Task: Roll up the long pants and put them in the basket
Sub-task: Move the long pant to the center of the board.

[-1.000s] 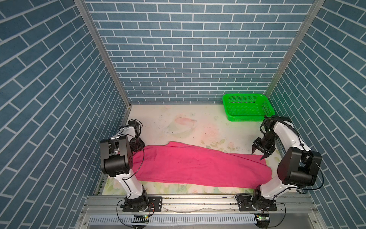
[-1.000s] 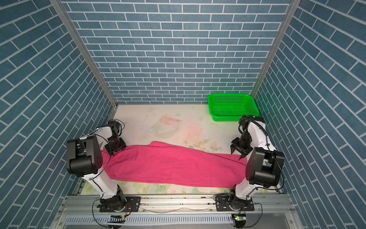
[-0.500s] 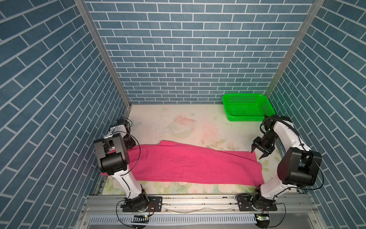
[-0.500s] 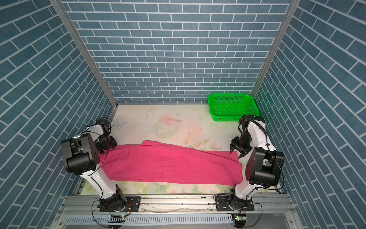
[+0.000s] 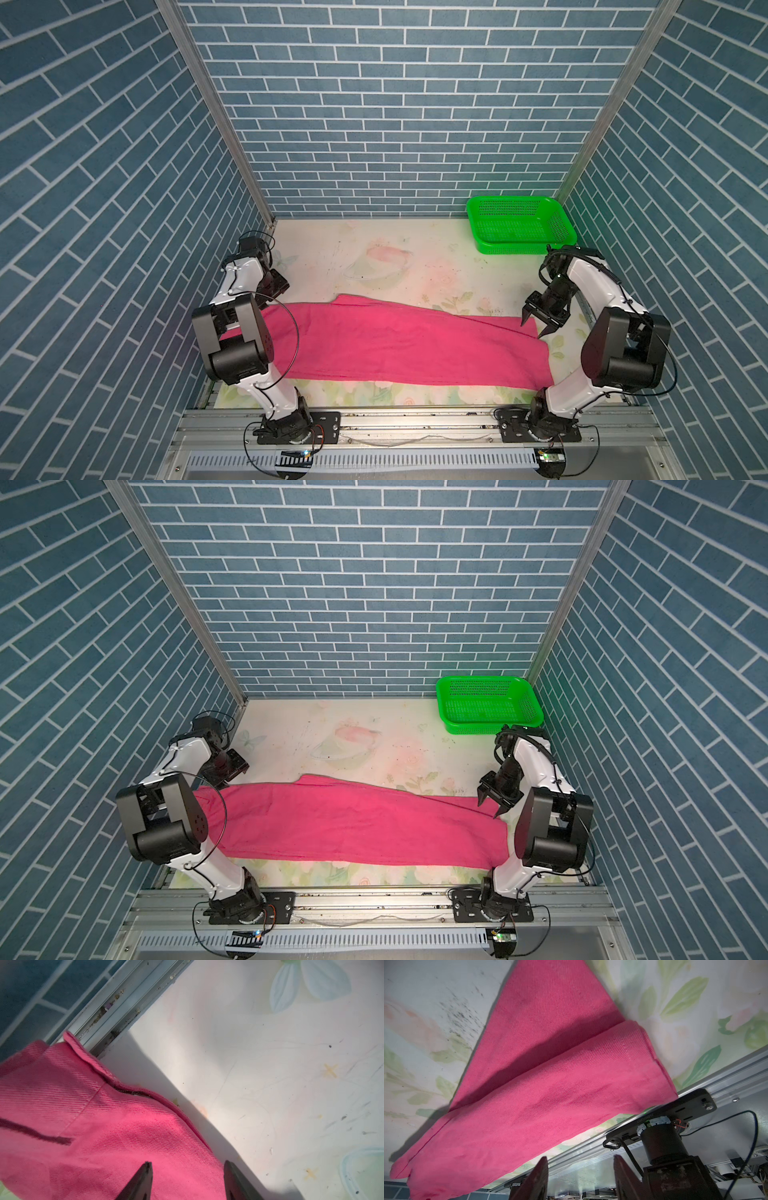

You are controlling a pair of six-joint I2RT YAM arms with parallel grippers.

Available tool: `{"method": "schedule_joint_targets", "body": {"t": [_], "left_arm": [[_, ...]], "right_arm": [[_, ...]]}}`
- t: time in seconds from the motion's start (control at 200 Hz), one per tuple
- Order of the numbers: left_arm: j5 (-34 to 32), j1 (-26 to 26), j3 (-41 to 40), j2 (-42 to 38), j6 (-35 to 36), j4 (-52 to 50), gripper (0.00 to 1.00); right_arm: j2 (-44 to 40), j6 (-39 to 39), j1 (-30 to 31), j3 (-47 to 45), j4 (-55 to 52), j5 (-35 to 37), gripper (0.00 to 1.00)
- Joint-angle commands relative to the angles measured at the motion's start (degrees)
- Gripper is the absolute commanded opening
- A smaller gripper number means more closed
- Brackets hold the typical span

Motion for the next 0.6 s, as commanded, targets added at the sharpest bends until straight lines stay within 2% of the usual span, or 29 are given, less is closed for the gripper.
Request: {"method": "schedule_joint_targets", "body": {"t": [0.0,0.205,0.42,0.5,0.595], "left_arm": [[0.72,0.01,-2.13,0.78,-0.62,0.92,0.6],[-0.37,0.0,-4.68,5.27,-0.55,6.28,0.6],[-0.13,0.01,-6.83,7.87,-0.99,9.38,0.58],[0.07,0.0,-8.35,8.41,-0.69,10.34,0.46],[0.72,0.01,-10.71,8.2,-0.46,11.59,0.1]], "right_arm": [[1.71,-4.98,0.18,1.41,1.86,1.82,0.52],[3.43,-9.22,-0.02,4.81,3.22,2.89,0.53],[5.63,-2.26,0.0,3.57,6.48,-0.48,0.53],[6.47,1.36,0.09,1.52,8.77,-2.83,0.52],[7.29,4.72,0.51,-1.2,11.33,-5.69,0.52]]}}
